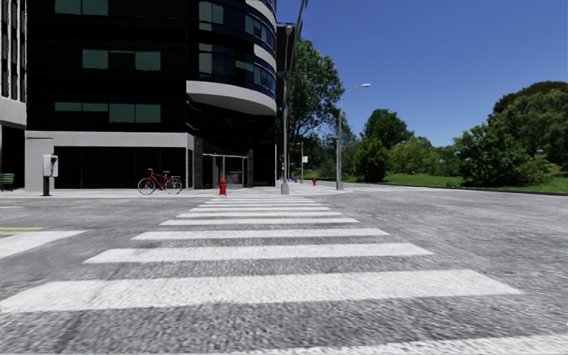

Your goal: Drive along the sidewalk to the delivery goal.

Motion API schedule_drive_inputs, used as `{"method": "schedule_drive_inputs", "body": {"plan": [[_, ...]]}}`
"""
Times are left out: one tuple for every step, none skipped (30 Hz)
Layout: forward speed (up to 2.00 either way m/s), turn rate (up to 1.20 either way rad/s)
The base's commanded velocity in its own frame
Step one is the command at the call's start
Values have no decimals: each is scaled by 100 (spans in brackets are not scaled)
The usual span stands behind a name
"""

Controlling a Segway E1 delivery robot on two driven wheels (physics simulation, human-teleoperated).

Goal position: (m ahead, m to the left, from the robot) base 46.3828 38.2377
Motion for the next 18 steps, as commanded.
{"method": "schedule_drive_inputs", "body": {"plan": [[200,0],[200,0],[200,0],[200,0],[200,0],[200,0],[200,0],[200,0],[200,13],[200,27],[200,27],[200,36],[200,38],[200,39],[200,39],[200,39],[200,39],[200,39]]}}
